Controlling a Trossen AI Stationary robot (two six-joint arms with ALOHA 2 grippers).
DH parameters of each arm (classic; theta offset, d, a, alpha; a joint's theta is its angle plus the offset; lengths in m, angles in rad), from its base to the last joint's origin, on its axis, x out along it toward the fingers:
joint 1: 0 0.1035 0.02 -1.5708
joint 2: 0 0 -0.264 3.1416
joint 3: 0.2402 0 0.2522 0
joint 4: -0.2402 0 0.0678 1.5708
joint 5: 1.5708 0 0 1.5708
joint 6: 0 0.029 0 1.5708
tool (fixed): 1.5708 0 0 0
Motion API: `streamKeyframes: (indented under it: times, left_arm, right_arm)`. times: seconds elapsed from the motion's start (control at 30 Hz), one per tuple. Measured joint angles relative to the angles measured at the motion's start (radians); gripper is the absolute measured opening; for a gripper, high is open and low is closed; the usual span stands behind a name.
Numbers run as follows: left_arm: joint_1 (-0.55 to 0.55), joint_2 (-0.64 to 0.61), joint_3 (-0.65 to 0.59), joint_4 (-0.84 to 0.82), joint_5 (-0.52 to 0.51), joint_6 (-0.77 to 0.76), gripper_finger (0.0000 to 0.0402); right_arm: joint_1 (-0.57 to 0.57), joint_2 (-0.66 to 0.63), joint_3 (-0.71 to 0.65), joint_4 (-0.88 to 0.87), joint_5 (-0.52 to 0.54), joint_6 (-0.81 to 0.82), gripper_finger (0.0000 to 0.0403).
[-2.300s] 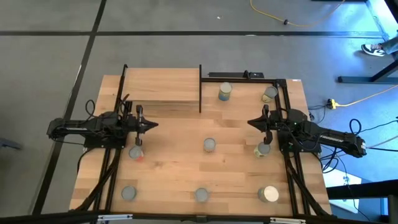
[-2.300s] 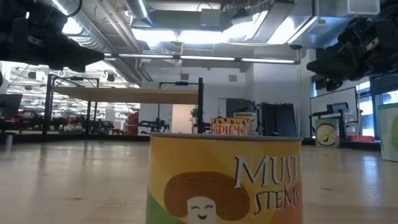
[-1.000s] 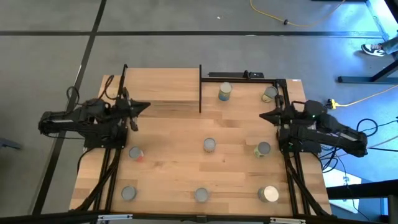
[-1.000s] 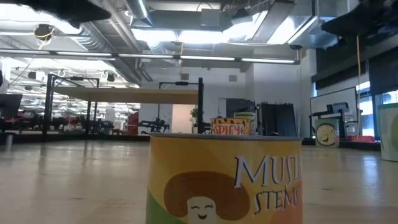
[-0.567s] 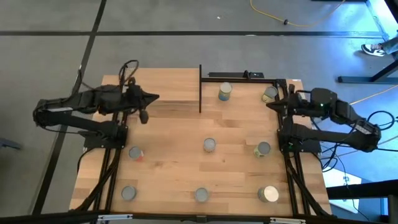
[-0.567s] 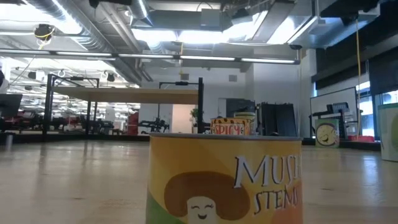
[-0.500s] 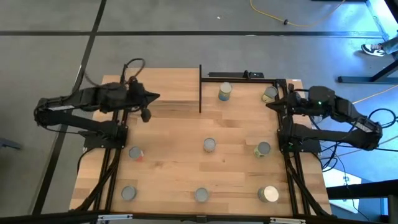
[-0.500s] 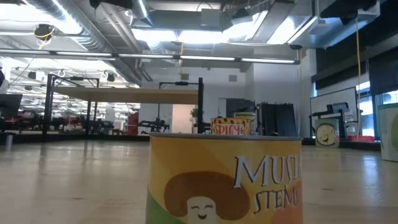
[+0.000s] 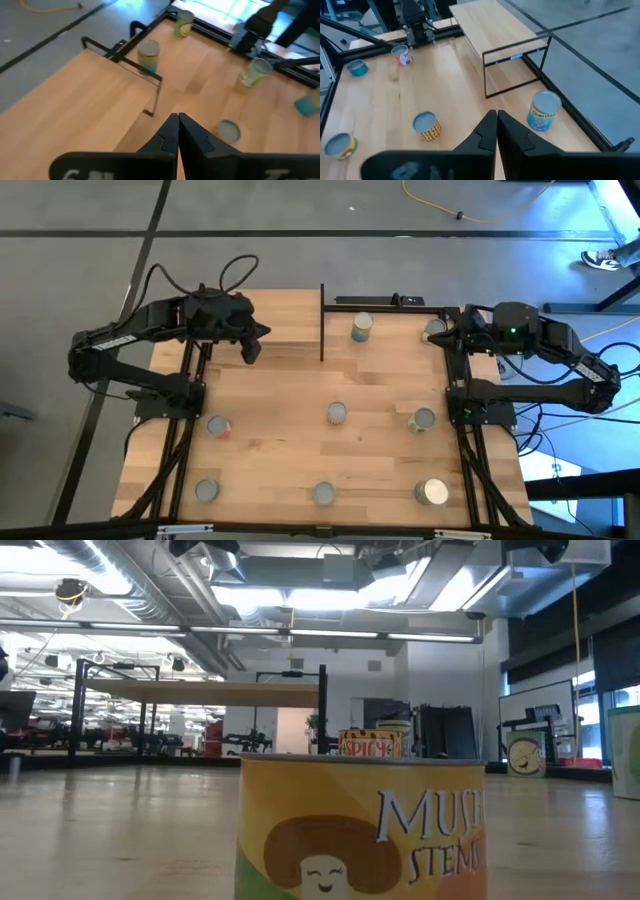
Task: Pick and place cans onto a shelf
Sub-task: Put the canned meatballs on the shelf
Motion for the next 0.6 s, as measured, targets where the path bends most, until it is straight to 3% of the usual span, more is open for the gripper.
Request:
streamKeyframes:
  times: [0.33, 0.6]
  left_arm:
    - [0.000, 0.000, 0.000, 0.000, 0.000, -0.002, 0.0000]
    - [0.000, 0.000, 0.000, 0.001, -0.087, -0.005, 0.0011]
  right_arm:
    - [0.000, -0.003, 0.001, 0.029, -0.008, 0.007, 0.0016]
    - [0.000, -0.001, 0.001, 0.037, -0.007, 0.029, 0.0016]
